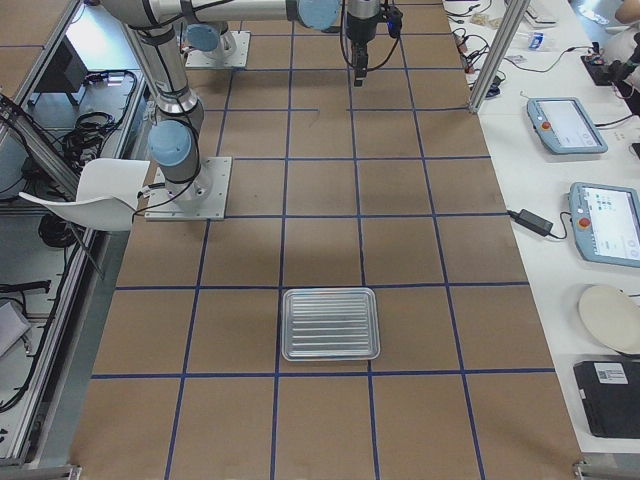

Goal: Place bearing gear from tray to pile

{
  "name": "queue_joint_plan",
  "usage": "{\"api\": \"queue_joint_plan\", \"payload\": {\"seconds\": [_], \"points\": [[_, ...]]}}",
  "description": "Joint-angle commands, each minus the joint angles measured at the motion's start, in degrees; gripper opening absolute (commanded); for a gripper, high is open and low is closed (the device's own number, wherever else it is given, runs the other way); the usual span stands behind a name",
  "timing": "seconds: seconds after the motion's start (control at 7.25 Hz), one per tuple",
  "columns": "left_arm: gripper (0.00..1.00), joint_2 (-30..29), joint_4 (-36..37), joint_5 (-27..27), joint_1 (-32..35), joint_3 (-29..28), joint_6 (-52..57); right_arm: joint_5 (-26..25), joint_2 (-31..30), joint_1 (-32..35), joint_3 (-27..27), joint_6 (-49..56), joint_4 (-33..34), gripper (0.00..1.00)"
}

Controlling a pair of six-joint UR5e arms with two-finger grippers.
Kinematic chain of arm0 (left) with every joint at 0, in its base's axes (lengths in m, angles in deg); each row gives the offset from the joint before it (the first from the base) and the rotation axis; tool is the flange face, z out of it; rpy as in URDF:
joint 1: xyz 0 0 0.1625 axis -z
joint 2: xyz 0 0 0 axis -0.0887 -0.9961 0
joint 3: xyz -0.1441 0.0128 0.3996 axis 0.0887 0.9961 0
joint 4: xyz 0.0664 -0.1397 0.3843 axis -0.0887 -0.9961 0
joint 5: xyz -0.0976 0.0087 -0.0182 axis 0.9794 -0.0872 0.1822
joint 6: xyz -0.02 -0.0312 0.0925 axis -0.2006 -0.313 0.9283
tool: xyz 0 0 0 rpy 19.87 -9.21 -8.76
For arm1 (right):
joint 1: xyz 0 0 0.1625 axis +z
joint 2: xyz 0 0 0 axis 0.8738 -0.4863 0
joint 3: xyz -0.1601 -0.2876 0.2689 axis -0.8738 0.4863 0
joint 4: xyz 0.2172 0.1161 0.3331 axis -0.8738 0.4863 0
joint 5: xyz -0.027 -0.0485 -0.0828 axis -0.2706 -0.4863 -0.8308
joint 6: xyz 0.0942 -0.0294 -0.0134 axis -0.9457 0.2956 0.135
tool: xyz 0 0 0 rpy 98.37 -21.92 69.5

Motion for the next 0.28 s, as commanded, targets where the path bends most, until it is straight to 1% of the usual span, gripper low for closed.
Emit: {"api": "queue_joint_plan", "payload": {"seconds": [0.0,0.14], "points": [[1.0,0.27,-0.04,-0.01,-0.01,0.22,-0.08,0.0,0.0,-0.09,0.0,-0.09,0.05,1.0],[1.0,0.27,-0.04,-0.27,-0.01,0.22,-0.08,-0.09,0.0,-0.09,0.0,0.0,-0.04,1.0]]}}
